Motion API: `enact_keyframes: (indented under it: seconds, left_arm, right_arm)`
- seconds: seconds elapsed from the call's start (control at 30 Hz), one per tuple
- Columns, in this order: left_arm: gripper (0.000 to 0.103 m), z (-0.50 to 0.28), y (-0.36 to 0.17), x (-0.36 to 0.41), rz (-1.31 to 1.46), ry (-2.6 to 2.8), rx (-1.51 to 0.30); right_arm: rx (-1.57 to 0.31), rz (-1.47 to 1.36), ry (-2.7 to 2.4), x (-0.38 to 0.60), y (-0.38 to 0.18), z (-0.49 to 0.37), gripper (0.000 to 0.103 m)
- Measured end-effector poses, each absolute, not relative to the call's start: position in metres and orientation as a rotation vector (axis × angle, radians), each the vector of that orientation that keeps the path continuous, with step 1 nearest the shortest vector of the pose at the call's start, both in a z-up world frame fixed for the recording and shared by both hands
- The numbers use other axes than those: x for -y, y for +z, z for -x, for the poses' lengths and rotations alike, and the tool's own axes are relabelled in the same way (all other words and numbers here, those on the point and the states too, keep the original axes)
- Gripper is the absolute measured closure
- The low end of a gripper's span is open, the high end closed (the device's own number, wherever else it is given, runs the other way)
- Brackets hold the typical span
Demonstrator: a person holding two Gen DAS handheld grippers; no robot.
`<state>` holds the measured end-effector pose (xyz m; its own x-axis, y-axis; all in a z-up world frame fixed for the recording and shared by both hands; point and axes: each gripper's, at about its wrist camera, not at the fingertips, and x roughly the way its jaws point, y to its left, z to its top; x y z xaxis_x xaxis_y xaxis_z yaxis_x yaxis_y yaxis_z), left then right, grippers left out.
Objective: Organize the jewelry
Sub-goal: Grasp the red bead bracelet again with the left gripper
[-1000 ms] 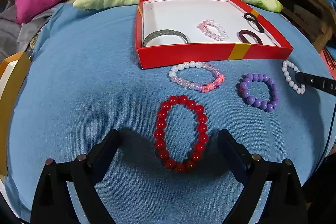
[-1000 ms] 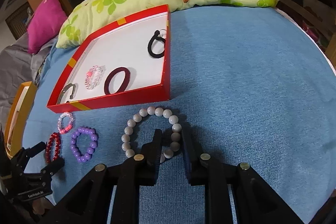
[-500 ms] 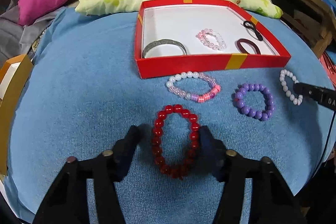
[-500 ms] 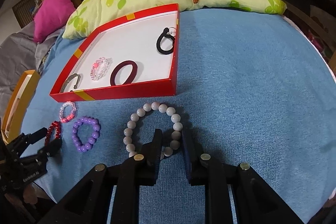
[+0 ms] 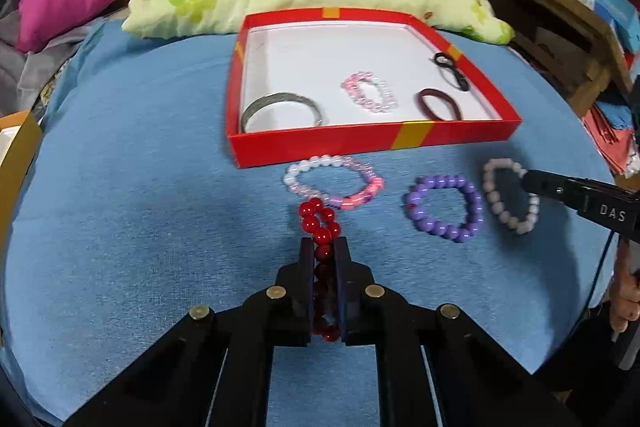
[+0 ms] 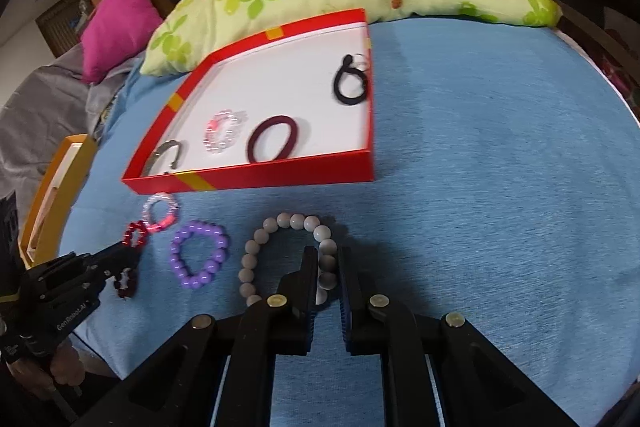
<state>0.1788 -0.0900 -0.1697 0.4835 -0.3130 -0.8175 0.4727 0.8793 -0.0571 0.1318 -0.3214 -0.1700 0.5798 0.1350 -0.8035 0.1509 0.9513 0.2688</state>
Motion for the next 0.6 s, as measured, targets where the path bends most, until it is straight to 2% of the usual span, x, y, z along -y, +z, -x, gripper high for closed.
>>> enact_keyframes:
  seconds: [0.6]
  left_arm:
    - [0.093,-0.172,-0.152,0.077,-0.125,-0.522,-0.919]
  right_arm:
    - [-0.901,-0.331,0.081,0.302,-0.158,-0.127,0.092]
